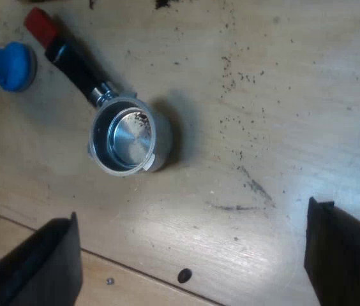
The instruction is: Put the handle in the coffee machine
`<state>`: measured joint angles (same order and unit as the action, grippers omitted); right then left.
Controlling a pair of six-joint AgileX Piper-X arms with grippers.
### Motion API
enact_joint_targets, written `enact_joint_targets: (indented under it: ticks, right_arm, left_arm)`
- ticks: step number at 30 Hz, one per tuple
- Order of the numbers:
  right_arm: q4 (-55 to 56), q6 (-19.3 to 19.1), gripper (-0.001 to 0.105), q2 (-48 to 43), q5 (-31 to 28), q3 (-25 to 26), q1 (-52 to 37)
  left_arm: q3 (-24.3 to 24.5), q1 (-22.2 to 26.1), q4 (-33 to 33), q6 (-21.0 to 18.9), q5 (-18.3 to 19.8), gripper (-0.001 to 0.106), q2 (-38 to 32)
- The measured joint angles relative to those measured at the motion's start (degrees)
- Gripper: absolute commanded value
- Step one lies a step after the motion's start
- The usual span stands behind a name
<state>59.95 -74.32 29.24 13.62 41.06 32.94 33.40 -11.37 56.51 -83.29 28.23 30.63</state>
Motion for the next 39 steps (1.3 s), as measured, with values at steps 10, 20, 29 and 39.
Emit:
enact_joint_targets:
  ticks: [10, 20, 29, 39]
  right_arm:
    - [-7.82, 13.09, 0.074, 9.33, -2.08, 0.0, 6.88]
    - [-14.67, 35.44, 0.074, 17.13, -16.23, 0.3, 23.46]
    - [-16.42, 49.63, 0.074, 23.11, -18.25, 1.25, 28.39]
    - [-14.75, 55.73, 0.074, 33.99, -17.24, 8.06, 28.43]
  left_arm:
    - [0.0, -6.73, 0.0, 3.03, 4.58, 0.078, 6.04]
    - [0.0, -9.99, 0.0, 9.56, 7.04, 0.078, 7.93]
    - [0.0, -10.27, 0.0, 13.03, 16.68, 0.078, 7.93]
    - [0.0, -12.04, 0.0, 14.7, 17.21, 0.078, 7.93]
